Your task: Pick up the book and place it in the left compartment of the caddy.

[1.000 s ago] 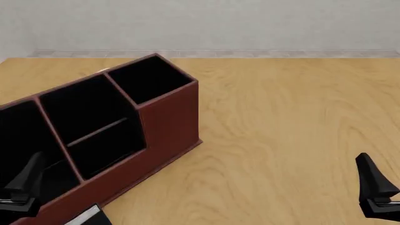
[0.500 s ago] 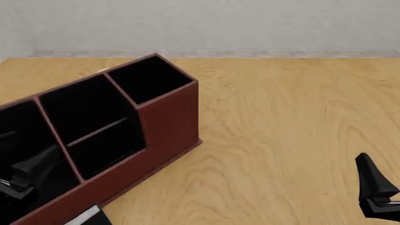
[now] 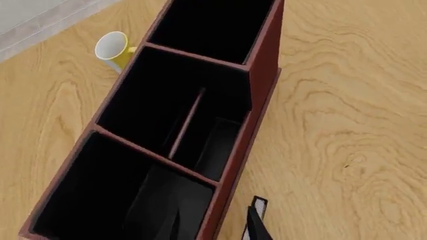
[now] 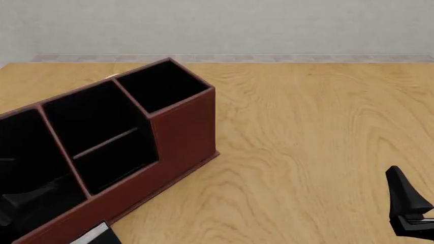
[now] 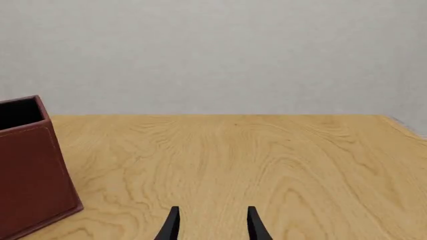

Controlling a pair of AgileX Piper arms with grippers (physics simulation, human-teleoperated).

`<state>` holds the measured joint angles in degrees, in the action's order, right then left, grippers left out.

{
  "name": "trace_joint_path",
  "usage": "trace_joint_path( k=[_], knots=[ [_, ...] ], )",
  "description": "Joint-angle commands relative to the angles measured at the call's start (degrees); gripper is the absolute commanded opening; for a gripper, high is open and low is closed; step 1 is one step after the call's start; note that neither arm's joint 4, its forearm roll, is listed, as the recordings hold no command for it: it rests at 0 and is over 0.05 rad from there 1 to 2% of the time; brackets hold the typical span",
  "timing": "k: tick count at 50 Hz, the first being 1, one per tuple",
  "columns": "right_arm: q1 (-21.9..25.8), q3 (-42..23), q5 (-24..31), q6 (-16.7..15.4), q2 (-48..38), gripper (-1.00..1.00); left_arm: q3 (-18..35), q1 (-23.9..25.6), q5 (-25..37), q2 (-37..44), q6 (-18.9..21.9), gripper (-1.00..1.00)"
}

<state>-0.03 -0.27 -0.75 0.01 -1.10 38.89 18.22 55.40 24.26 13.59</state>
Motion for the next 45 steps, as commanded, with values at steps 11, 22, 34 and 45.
trace_joint_path(
  k=[11, 22, 34, 45],
  knots=[
    [0.02, 0.18, -0.03, 0.01, 0.15, 1.0, -2.46, 7.23, 9.49, 3.06, -1.96, 1.0],
    [0.02, 0.18, -0.04, 0.01, 0.15, 1.0, -6.15, 7.79, 9.62, 5.04, -0.21, 1.0],
    [0.01, 0.18, -0.03, 0.02, 0.16, 1.0, -11.22, 9.98, 6.05, 6.65, -1.63, 1.0],
    [0.01, 0.18, -0.03, 0.03, 0.16, 1.0, -13.71, 12.82, 1.94, 9.72, -3.77, 1.0]
  ],
)
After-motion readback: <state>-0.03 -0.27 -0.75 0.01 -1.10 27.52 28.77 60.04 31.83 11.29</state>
